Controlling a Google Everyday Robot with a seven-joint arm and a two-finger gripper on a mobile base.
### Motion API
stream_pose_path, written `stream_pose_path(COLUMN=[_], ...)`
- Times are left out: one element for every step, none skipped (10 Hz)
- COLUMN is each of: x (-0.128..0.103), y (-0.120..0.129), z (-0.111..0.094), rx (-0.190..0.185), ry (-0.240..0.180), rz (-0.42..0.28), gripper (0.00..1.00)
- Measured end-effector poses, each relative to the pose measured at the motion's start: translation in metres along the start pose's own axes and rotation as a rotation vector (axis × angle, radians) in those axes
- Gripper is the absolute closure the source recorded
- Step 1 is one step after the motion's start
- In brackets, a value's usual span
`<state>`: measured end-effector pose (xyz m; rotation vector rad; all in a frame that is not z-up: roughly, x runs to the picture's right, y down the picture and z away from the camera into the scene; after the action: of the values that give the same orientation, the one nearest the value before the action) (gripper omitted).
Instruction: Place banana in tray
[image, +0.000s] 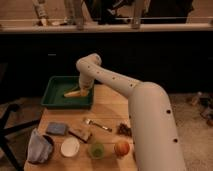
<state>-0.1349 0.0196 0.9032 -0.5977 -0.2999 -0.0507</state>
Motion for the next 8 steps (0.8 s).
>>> stream_pose_path(x=[-0.002,-0.005,-0.006,-0.004,-0.007,-0.011,-0.012,-0.012], y=[-0.004,-0.006,-0.009,-0.011,-0.012,-0.012,-0.012,-0.012], z=[0.003,0.004,0.006,0.008,0.01,0.012,0.012,0.012], rx=[0.001,0.002,0.003,0.002,0.0,-0.002,-0.004,-0.003], ry=[-0.009,-0.017,-0.03,-0.037,-0.044,-0.051,-0.055,-0.055], rz=[0.007,0.01,0.022,0.033,0.035,0.036,0.035,0.034], gripper=[1.0,1.0,1.0,1.0,1.0,1.0,1.0,0.99])
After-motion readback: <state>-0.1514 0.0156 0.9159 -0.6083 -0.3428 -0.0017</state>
